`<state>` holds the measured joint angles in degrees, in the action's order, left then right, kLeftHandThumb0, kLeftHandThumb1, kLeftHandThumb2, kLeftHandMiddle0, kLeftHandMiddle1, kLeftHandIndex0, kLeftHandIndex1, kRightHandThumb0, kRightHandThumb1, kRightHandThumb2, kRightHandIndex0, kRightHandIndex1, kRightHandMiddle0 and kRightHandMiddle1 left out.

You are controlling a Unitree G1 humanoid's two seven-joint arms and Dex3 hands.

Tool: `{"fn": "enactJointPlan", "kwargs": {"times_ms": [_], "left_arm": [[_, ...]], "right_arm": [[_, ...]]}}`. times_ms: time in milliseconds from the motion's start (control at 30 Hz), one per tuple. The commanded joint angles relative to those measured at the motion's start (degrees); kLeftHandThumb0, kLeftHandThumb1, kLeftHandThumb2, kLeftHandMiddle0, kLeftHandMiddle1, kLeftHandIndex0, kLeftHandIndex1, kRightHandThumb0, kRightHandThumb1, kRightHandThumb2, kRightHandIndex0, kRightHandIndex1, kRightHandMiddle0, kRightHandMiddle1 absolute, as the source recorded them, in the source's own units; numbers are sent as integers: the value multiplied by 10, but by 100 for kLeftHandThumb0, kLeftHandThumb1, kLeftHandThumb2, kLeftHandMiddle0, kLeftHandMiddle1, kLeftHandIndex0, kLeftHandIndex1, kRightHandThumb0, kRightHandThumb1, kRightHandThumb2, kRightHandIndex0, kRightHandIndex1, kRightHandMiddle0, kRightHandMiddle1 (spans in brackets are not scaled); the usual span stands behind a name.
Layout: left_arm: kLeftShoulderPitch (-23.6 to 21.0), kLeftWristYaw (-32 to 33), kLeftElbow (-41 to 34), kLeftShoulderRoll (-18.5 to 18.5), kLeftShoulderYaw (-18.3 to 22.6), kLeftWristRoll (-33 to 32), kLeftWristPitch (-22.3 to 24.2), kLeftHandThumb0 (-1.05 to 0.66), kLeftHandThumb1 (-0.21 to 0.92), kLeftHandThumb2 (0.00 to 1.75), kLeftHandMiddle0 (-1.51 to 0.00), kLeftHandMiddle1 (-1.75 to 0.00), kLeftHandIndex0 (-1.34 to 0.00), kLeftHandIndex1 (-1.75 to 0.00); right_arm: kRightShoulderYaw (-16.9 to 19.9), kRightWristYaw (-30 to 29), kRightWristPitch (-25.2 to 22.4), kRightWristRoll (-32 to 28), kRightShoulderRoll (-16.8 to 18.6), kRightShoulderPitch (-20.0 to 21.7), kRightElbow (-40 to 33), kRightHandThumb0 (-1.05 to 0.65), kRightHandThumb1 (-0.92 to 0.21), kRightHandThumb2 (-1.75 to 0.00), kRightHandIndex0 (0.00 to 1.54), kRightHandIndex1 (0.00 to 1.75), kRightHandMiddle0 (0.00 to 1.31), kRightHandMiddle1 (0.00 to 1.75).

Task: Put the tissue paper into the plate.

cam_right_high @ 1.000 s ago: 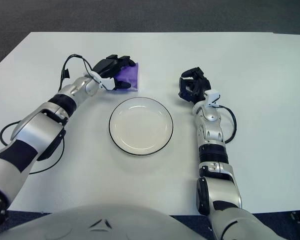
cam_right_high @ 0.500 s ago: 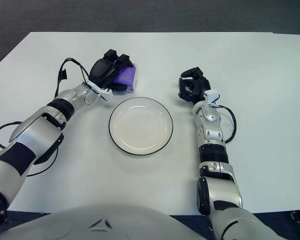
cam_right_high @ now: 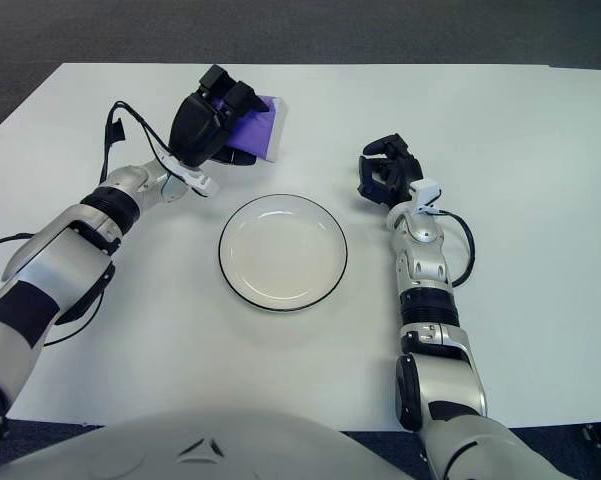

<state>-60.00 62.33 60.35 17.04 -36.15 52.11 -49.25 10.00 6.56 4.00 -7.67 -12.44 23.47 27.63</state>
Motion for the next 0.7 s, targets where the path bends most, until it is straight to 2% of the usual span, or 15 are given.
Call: {"fn": "enactJointPlan", "kwargs": {"times_ms": [0, 300, 467, 567, 633, 667], "left_arm": [[-2, -8, -56, 14, 21, -17, -36, 0, 44, 115, -53, -165, -35, -175], [39, -79, -129, 21, 54, -55, -108, 0, 43, 118, -53, -169, -33, -175], [67, -171, -149, 11, 61, -131, -193, 0, 42, 119, -52, -172, -33, -175], [85, -235, -142, -7, 43, -184, -247, 0, 41, 120, -53, -171, -34, -175], [91, -276, -132, -14, 36, -219, -274, 24, 48, 111, -48, -173, -45, -175], [96, -297, -127, -21, 26, -242, -289, 27, 49, 109, -48, -174, -46, -175]], "right_arm": [[-6, 4, -41, 2, 14, -46, 46, -1, -51, -101, 60, 150, 28, 175], [-5, 4, -41, 1, 13, -43, 48, -1, -51, -102, 60, 150, 28, 175], [-5, 5, -41, 1, 12, -42, 51, -1, -51, -102, 60, 150, 29, 175], [-5, 5, -41, 1, 12, -40, 53, -1, -51, -102, 60, 150, 29, 175], [-5, 5, -41, 1, 12, -39, 54, -1, -50, -102, 60, 150, 29, 175], [-5, 6, -41, 1, 12, -39, 54, -1, -50, -102, 60, 150, 29, 175]]}}
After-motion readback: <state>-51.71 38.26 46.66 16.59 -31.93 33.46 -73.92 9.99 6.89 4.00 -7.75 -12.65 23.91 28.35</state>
